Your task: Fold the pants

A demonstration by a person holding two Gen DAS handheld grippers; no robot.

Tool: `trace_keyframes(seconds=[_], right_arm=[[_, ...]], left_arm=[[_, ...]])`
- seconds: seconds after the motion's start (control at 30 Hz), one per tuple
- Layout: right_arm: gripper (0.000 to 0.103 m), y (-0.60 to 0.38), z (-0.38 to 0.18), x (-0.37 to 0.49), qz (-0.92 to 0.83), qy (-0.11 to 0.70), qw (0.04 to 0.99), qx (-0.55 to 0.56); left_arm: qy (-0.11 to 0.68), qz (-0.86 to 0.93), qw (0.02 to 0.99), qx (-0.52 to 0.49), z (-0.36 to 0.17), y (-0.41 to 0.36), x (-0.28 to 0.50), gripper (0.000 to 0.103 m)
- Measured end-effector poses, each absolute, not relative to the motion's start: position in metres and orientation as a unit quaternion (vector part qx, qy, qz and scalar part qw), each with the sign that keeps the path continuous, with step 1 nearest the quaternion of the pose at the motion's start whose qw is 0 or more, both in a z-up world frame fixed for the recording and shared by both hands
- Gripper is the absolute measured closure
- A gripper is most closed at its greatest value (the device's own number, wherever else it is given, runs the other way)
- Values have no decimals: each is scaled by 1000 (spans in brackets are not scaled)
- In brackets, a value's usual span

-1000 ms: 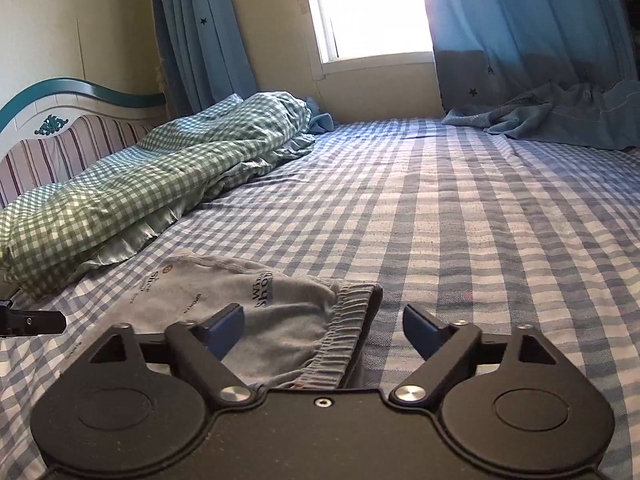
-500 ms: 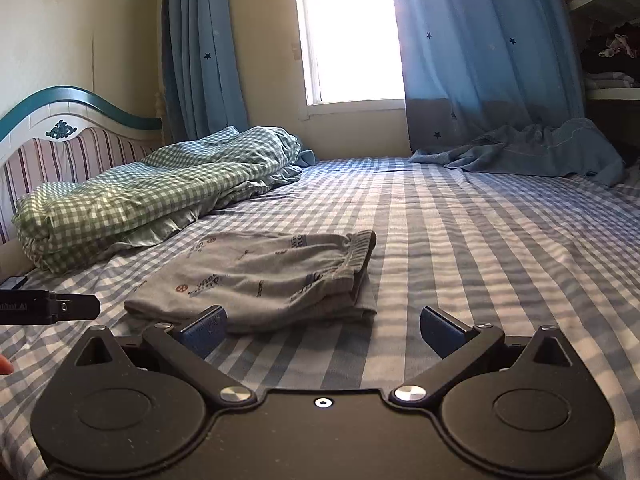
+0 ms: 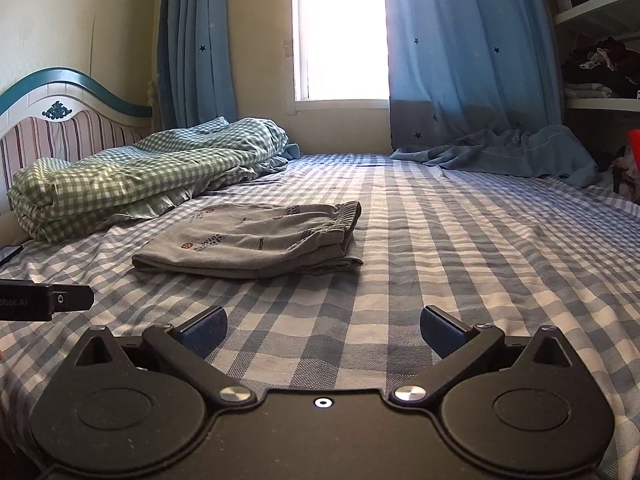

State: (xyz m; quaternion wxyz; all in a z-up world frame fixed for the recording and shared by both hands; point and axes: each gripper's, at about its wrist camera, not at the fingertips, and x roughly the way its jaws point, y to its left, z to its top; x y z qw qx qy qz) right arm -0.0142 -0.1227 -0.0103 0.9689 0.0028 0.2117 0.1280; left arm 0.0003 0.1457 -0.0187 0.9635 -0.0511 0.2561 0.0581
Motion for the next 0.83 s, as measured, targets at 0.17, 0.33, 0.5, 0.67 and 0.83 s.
trace_keyframes(seconds=[0.17, 0.33, 0.5, 0.67, 0.83], right_arm=[[1, -123, -10, -14, 127, 212, 969, 6], [1, -123, -10, -14, 128, 212, 969, 7], [1, -122, -9, -15, 130, 214, 968, 3], [1, -122, -9, -15, 133, 214, 968, 1], [1, -121, -9, -15, 136, 216, 967, -2]], left_arm=[[257, 59, 963, -48, -19, 145, 0, 0], [265, 64, 961, -51, -19, 146, 1, 0], [254, 73, 963, -51, -18, 145, 0, 0], [249, 70, 965, -36, -18, 142, 2, 0], [246, 69, 966, -32, -19, 141, 4, 0]])
